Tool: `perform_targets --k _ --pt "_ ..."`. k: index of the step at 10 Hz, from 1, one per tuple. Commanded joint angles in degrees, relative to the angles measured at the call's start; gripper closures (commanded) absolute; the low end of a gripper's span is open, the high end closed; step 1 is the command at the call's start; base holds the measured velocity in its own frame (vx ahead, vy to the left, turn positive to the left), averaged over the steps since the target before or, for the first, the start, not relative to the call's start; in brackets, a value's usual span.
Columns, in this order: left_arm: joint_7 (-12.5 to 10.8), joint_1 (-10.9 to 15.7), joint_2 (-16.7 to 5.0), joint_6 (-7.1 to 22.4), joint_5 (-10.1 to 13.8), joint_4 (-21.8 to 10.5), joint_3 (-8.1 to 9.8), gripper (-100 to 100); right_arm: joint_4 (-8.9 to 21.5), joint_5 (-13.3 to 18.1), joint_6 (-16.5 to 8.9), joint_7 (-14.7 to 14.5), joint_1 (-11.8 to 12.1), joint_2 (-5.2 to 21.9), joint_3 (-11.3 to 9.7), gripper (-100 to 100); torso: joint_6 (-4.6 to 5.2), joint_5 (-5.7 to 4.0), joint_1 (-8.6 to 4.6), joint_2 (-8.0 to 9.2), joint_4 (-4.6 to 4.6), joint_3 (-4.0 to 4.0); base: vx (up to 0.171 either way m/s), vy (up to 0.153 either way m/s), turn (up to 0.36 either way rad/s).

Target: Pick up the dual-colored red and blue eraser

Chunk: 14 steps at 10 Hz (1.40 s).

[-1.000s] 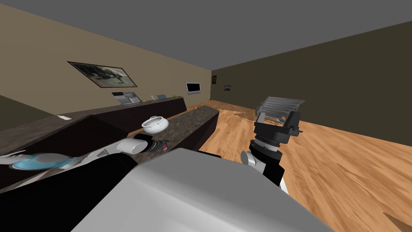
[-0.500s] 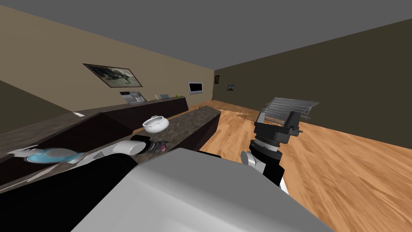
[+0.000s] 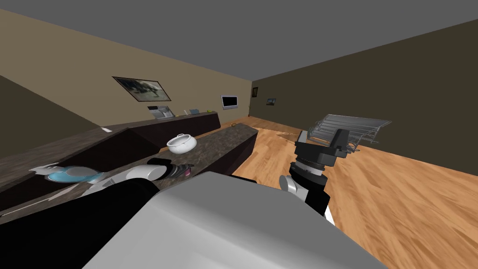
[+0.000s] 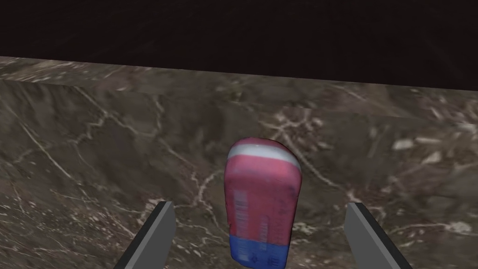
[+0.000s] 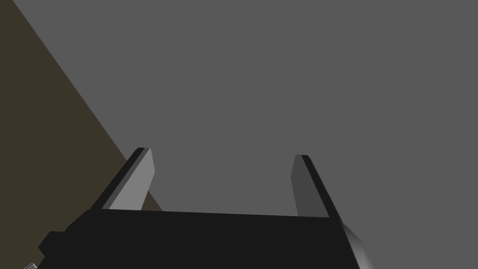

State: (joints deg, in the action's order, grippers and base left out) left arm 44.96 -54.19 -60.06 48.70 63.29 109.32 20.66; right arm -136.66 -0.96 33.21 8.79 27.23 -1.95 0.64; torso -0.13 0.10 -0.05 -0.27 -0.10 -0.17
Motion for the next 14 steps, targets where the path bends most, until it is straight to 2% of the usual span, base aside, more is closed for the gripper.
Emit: perform_targets --k 1,2,3,7,8,9,10,12,13,14 --pt "2.9 -0.4 0.3 -0.5 0.8 -0.7 0.25 -100 0.0 0.0 0.0 0.0 0.0 0.0 0.0 0 0.00 0.00 0.00 0.00 0.00 0.00 0.076 -0.041 0.105" --pt "1.6 -0.2 0.2 -0.3 0.5 -0.4 0.19 -100 0.0 0.0 0.0 0.0 0.0 0.0 0.0 0 0.02 0.02 0.04 -0.01 -0.01 -0.01 0.030 -0.018 0.012" --pt "1.9 -0.3 0.2 -0.4 0.6 -0.4 0.21 100 0.0 0.0 0.0 0.0 0.0 0.0 0.0 0 0.04 0.03 0.12 0.10 0.01 0.04 0.005 -0.004 -0.001" --pt "1.9 -0.2 0.2 -0.4 0.6 -0.4 0.21 100 0.0 0.0 0.0 0.0 0.0 0.0 0.0 0 0.03 0.07 0.22 0.25 0.04 0.14 0.000 0.000 0.000" --pt "1.9 -0.2 0.2 -0.4 0.6 -0.4 0.21 0 0.0 0.0 0.0 0.0 0.0 0.0 0.0 0 0.03 0.07 0.22 0.25 0.04 0.14 0.000 0.000 0.000" --pt "-0.7 0.0 -0.3 0.4 -0.6 0.6 -0.13 100 0.0 0.0 0.0 0.0 0.0 0.0 0.0 0 0.02 0.07 0.22 0.26 0.05 0.14 -0.072 0.022 -0.206" --pt "-2.1 0.4 -0.8 1.4 -2.0 1.9 -0.50 100 0.0 0.0 0.0 0.0 0.0 0.0 0.0 0 0.13 0.08 0.28 0.43 0.08 0.23 -0.147 0.058 -0.309" --pt "-4.4 0.4 -0.8 1.4 -2.0 1.9 -0.50 100 0.0 0.0 0.0 0.0 0.0 0.0 0.0 0 -0.01 0.10 0.49 0.69 0.14 0.39 -0.083 0.064 -0.017" --pt "-6.3 0.7 -1.3 2.4 -3.4 3.2 -0.87 100 0.0 0.0 0.0 0.0 0.0 0.0 0.0 0 -0.05 0.12 0.47 0.57 0.11 0.32 -0.072 0.034 -0.159" --pt "-7.9 0.7 -1.3 2.4 -3.4 3.2 -0.87 100 0.0 0.0 0.0 0.0 0.0 0.0 0.0 0 0.10 0.10 0.38 0.55 0.12 0.31 -0.074 0.037 -0.113"
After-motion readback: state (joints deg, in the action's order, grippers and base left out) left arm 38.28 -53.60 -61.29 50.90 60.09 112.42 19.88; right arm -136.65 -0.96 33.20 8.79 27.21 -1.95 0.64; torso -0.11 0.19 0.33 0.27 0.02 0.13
